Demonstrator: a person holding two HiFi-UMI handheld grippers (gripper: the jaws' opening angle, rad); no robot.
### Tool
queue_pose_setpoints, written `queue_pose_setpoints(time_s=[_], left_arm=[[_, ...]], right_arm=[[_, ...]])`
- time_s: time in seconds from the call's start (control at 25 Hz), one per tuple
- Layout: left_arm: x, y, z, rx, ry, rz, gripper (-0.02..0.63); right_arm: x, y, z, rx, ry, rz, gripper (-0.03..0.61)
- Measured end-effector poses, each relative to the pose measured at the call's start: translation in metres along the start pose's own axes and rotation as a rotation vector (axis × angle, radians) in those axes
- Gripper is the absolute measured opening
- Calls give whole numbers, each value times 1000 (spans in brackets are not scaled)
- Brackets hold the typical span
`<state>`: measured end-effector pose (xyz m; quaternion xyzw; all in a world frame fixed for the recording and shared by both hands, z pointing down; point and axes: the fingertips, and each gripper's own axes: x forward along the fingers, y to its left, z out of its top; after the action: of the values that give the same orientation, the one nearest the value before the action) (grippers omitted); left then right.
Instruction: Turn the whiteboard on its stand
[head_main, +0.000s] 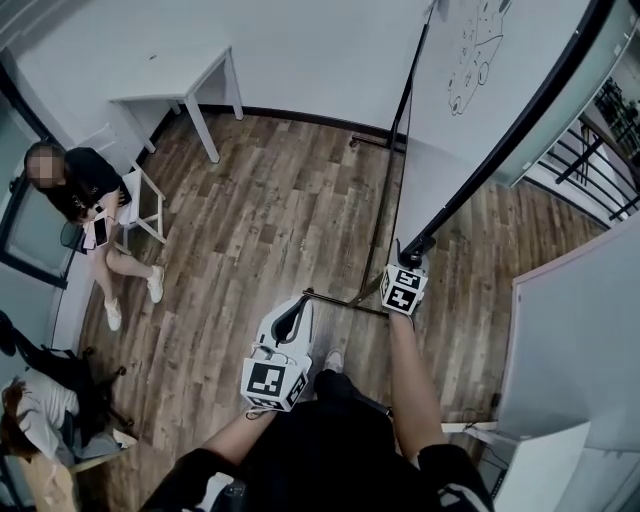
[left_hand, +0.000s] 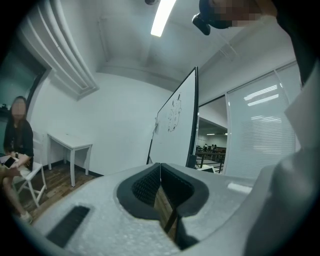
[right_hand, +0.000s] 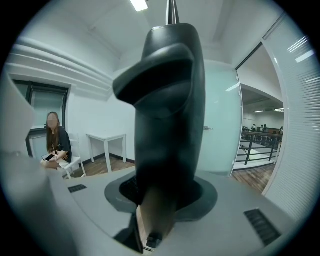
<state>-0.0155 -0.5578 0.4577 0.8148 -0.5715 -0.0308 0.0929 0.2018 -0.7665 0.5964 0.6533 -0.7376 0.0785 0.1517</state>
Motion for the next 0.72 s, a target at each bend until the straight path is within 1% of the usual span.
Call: queue_pose_setpoints(time_s=[0.2, 0.72], left_arm=[[-29, 0, 0, -1, -22, -17, 17], [-129, -20, -24, 3, 4, -61, 17]], right_arm=[[-33, 17, -11, -3, -21, 1, 150], [-131, 53, -46, -3, -46, 0, 150]])
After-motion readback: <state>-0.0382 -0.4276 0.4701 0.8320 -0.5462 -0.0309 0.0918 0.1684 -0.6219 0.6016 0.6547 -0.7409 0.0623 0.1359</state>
